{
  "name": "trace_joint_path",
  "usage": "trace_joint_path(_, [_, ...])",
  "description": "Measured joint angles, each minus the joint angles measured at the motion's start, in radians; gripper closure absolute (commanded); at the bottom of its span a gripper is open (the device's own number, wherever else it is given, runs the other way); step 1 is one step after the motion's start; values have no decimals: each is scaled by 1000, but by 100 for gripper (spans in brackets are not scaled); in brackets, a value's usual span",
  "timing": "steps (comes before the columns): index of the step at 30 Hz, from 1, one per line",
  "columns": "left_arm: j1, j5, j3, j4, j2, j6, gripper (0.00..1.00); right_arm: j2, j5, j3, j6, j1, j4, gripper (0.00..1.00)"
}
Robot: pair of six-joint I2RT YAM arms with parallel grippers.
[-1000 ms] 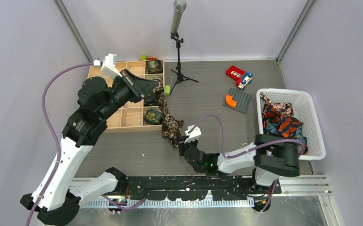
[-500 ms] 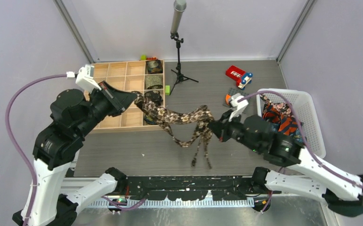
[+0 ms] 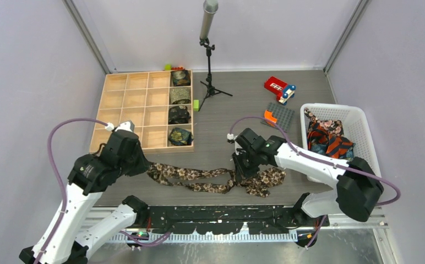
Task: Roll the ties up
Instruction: Flatten out the tie at the center of the board.
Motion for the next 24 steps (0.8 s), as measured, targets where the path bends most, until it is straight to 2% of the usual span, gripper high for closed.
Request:
trace_joint_path(2, [0,-9,-47,-19,-7,0,100,34,-7,13,0,-1,14,87])
trace_joint_path(4, [0,-23,-86,-23,-7,0,100,66,-9,36,-5,-2,37,74])
trace_joint_path(5, [0,-30,-102,-23,-9,0,100,98,-6,59,-15,-3,47,71])
trace_joint_path(9, [13,-51,-179,-11,11,1,100,249,11,138,-48,-8,77,65])
trace_joint_path(13, [94,-45,-251,32,83,28,97,367,43,206,-72,-13,71,61])
trace_joint_path(15, [159,-29,-262,51,126,50,82,407,77,253,-82,-13,38,60])
trace_joint_path(19, [298,24,-262,121,203,105,44,422,159,333,-92,-13,-26,54])
trace_joint_path(24, [357,61,-248,140,248,158,21,356,244,359,-75,-13,-83,43])
